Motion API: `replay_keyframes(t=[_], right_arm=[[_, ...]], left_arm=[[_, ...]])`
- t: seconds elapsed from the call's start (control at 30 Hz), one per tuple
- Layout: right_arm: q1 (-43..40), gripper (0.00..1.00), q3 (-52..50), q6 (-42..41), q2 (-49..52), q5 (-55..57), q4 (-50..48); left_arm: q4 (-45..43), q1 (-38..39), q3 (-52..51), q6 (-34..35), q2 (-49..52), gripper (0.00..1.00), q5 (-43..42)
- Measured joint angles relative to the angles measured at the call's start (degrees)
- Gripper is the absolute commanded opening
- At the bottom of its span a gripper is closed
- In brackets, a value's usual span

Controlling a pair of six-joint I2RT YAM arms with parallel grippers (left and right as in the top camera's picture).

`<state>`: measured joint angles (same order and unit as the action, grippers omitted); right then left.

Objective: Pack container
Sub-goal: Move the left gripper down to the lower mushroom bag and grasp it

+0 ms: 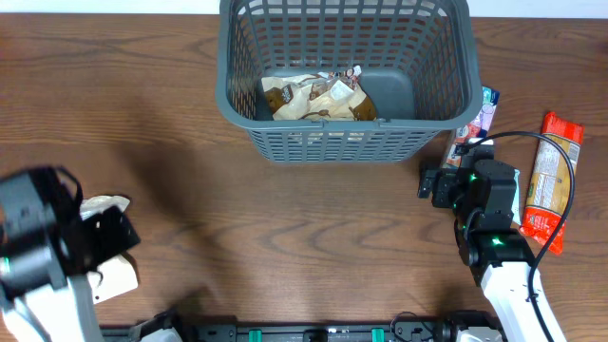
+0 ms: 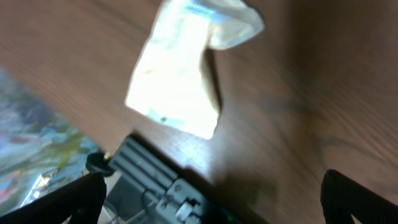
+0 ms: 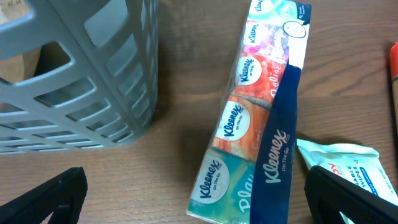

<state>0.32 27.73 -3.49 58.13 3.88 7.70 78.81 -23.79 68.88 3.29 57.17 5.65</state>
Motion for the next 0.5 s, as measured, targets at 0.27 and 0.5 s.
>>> replay_keyframes(t=[0.27, 0.5], right_arm=[[0.0, 0.99, 0.0, 0.0, 0.0, 0.0, -0.2], [0.0, 0.99, 0.0, 0.0, 0.0, 0.0, -0.6]], left_arm=[[-6.7, -2.5, -0.1, -5.7, 15.9, 0.99, -4.2], [-10.3, -12.2, -0.1, -6.4, 21.1, 0.99, -6.9]])
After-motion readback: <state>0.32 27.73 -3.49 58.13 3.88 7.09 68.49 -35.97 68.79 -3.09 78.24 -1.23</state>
